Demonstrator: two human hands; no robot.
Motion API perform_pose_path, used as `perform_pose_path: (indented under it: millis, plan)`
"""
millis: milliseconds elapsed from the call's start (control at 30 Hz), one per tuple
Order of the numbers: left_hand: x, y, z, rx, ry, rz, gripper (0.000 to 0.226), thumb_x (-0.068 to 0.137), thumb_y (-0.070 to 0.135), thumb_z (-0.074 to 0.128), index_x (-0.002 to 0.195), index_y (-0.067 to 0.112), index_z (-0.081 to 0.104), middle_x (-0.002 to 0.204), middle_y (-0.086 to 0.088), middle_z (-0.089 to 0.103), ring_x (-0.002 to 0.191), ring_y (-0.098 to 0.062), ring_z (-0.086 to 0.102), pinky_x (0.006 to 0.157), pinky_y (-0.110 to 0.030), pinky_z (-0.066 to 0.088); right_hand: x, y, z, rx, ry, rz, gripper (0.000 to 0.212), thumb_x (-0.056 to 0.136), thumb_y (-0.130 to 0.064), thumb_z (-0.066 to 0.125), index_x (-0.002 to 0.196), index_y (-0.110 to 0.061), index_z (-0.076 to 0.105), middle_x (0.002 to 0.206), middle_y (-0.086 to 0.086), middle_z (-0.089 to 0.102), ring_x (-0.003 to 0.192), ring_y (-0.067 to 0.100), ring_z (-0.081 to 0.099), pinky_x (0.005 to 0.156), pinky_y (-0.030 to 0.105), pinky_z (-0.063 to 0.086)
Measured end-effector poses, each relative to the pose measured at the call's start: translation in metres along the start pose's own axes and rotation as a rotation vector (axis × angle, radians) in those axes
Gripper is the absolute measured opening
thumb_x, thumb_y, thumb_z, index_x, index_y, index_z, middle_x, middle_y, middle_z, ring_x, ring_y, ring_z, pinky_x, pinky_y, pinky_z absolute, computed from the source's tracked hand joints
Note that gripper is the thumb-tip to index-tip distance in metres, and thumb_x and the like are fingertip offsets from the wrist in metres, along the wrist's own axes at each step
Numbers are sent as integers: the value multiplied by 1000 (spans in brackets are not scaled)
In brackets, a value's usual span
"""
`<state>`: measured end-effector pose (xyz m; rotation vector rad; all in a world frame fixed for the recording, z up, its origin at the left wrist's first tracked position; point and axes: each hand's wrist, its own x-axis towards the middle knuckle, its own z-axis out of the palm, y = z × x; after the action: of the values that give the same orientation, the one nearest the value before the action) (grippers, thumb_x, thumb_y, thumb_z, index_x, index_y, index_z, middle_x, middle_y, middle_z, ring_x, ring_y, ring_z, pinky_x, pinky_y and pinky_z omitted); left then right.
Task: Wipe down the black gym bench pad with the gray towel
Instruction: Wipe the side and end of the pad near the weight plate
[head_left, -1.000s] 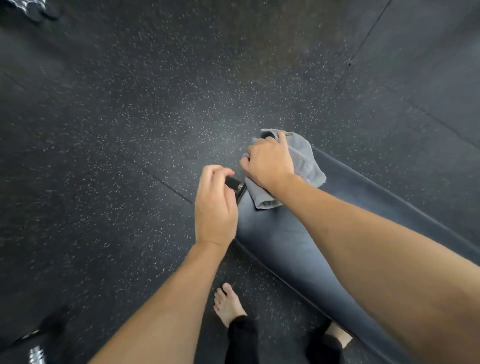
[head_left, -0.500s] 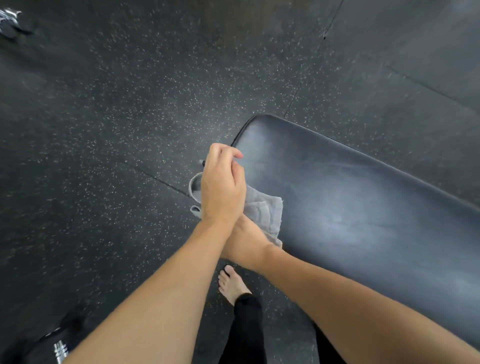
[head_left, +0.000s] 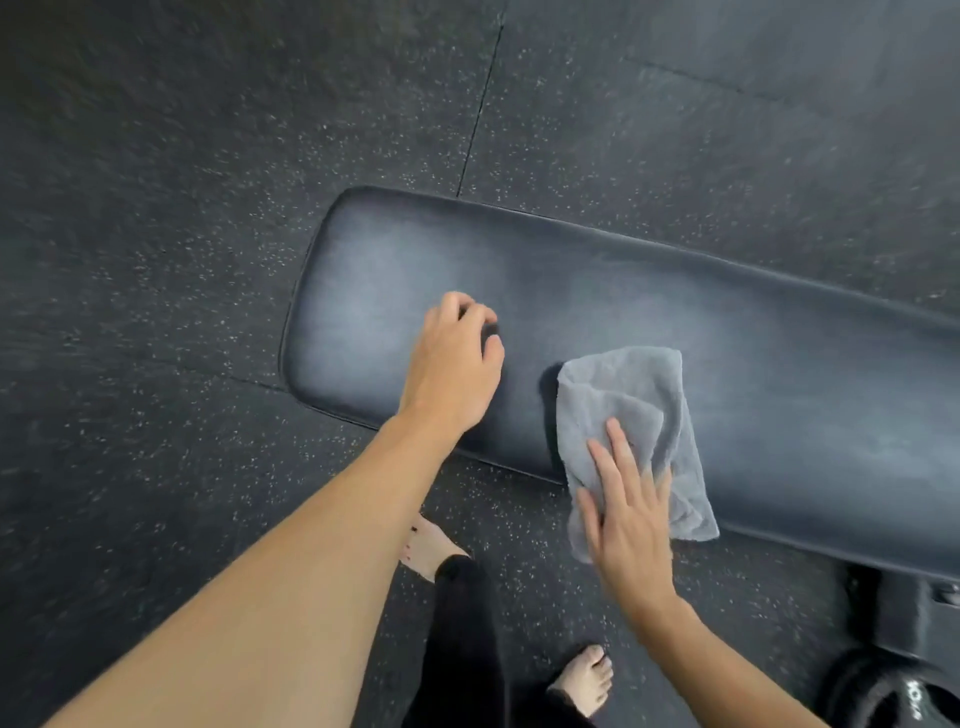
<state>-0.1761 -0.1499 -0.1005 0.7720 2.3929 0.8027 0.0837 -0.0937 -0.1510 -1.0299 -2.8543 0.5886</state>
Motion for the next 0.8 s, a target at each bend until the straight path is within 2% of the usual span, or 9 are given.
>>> perform_pose_path:
  millis: [67,133,200,300,400,533,633,700,800]
  plan:
    - [-6,16,23,88,-46,49,30,99,20,50,125,13,62,142,-5,47,133,-25,40,109,-40,34,-20,13,4,-84,-32,-136,61,95,-13,67,149,-18,40,167,3,30,152,27,30,122,62,19]
    - [-15,37,46,194,-139,79,39,100,26,47,137,19,55,156,-5,36,146,-28,25,116,-50,25,-18,28,2,-140,-31,-207,70,85,-3,77,145,-18,44,166,3,32,149,28,34,119,58,26]
    - [-23,60,70,244,-297,72,48,103,37,40,150,28,42,168,0,14,155,-31,-1,120,-62,7,-3,37,-5,-200,3,-253,67,83,-11,79,142,-17,47,164,5,36,149,29,37,117,54,31]
    - [-26,92,97,225,-424,-24,64,100,63,34,159,40,21,170,8,-12,151,-33,-29,117,-67,-13,29,37,-3,-225,22,-311,83,68,-29,87,142,-13,51,148,12,57,143,38,46,118,61,32]
    - [-24,115,111,264,-388,-132,77,94,75,31,160,38,16,170,5,-15,151,-39,-27,117,-67,-11,39,30,2,-189,75,-342,93,48,-28,97,133,-9,64,134,14,67,132,45,56,115,61,24]
    - [-29,134,120,418,-379,-90,75,96,70,33,160,34,19,170,-2,-5,154,-40,-9,120,-64,-3,14,67,-11,-155,102,-333,91,70,-14,88,151,-12,46,156,10,49,147,36,41,123,52,23]
    - [-36,159,143,379,-451,11,79,92,70,46,157,31,26,170,-2,-2,154,-40,-4,120,-64,7,-14,131,-34,-233,108,-252,92,80,-6,78,160,-14,32,166,7,31,154,31,28,125,50,25]
    - [-42,184,167,365,-610,39,101,82,73,61,161,34,12,169,0,-19,151,-41,-22,120,-67,1,-32,185,-58,-294,116,-196,99,77,-6,81,161,-13,28,168,6,26,155,32,27,126,50,22]
    - [-49,199,194,597,-803,73,150,55,73,82,153,39,-26,151,-9,-53,137,-49,-45,111,-74,-12,-52,253,-90,-310,55,-65,117,66,-15,91,162,-14,24,170,4,20,156,31,23,128,46,7]
